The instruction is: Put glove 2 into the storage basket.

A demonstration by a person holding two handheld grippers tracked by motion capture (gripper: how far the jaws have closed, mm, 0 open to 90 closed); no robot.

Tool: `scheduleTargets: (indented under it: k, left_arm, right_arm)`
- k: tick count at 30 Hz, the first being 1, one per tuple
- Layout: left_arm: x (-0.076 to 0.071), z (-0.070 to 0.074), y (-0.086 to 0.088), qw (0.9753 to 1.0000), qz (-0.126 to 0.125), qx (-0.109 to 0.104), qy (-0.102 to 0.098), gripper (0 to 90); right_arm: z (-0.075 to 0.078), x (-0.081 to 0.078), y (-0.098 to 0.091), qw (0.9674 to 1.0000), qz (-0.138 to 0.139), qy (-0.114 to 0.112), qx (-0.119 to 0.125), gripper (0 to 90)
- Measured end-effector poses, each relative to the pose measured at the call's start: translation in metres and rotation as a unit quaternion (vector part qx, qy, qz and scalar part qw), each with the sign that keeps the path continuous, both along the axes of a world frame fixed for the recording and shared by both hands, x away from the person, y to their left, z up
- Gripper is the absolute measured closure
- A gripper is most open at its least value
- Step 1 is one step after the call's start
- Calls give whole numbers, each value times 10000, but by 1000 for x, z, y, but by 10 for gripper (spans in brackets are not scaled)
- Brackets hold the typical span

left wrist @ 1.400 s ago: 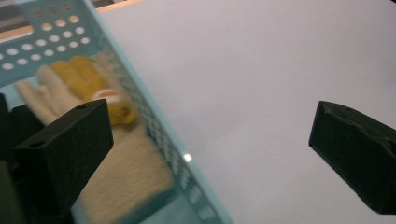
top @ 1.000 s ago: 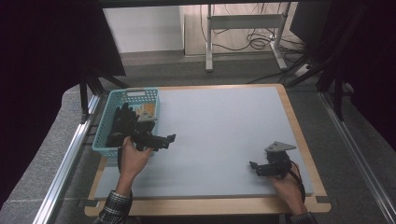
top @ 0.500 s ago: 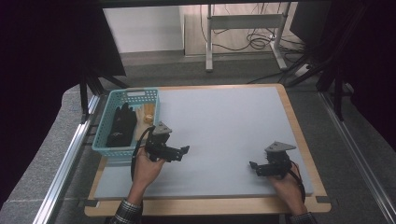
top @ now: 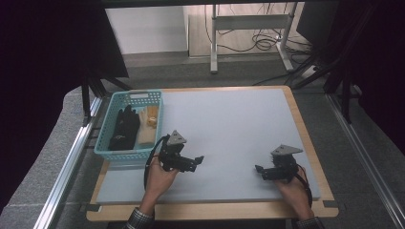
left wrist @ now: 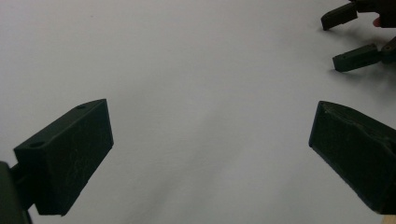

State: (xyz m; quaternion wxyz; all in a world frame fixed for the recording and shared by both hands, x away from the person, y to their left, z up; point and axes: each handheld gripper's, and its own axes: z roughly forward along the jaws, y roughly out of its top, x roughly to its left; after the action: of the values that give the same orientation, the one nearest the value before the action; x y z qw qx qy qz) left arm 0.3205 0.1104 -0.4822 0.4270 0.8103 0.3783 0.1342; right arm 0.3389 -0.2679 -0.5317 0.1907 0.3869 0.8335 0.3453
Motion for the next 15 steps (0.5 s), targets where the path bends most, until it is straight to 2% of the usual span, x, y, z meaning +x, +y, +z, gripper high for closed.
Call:
scheduleTargets:
  k: [15]
  left_arm:
    - [-6,-8,-23,9997,-260,-19,-20,2]
  right_arm:
    - [0,0,0,10000,-4,3,1,110]
